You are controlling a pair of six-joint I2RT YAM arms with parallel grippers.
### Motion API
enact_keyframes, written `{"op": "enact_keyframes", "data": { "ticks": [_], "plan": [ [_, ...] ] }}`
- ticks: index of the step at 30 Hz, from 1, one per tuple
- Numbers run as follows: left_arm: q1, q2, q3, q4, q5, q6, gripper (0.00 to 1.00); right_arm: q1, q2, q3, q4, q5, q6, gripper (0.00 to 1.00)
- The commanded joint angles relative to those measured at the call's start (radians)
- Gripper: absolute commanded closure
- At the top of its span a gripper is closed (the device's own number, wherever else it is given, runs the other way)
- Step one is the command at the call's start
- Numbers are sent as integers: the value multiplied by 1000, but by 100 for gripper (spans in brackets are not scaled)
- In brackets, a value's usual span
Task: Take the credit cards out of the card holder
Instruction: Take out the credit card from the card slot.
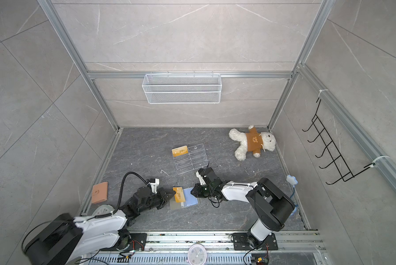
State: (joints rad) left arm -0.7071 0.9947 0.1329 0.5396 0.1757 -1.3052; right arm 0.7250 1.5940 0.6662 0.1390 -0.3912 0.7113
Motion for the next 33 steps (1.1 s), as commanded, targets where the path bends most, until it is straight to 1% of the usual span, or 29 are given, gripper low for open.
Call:
{"op": "enact_keyframes", "data": {
  "ticks": [1, 2, 3, 4, 8, 10, 12, 15, 18, 22, 24, 28, 33],
  "plan": [
    [3, -194, 50, -317, -132, 74, 100, -11, -77, 59, -24, -27, 29, 64],
    [4, -239, 51, -328, -151, 71, 100, -10, -100, 76, -21, -33, 42, 60],
    [4, -270, 54, -331, -166, 68, 100, -12, -124, 93, -18, -38, 55, 51],
    [2, -286, 57, -326, -177, 63, 100, -12, -144, 109, -16, -38, 65, 48],
    [1, -295, 73, -210, -241, 40, 100, -18, -211, 164, 4, -41, 123, 41],
    [-2, -273, 100, -149, -274, 38, 100, -22, -225, 164, 48, -50, 178, 38],
    [-14, -237, 140, -83, -313, 41, 100, -27, -237, 139, 136, -63, 253, 36],
    [-44, -195, 180, -15, -405, 35, 100, -32, -245, 86, 298, -64, 376, 34],
    [-72, -140, 206, 60, -474, 27, 100, -32, -222, 33, 474, -64, 501, 32],
    [-131, -51, 240, 166, -552, 39, 100, -32, -152, 2, 679, -81, 603, 31],
    [-154, -12, 263, 194, -578, 51, 100, -30, -132, -3, 720, -78, 616, 31],
    [-178, 39, 285, 249, -588, 67, 100, -29, -116, -9, 725, -69, 608, 33],
    [-192, 64, 290, 275, -611, 74, 100, -30, -95, -18, 775, -71, 630, 40]
  ]
}}
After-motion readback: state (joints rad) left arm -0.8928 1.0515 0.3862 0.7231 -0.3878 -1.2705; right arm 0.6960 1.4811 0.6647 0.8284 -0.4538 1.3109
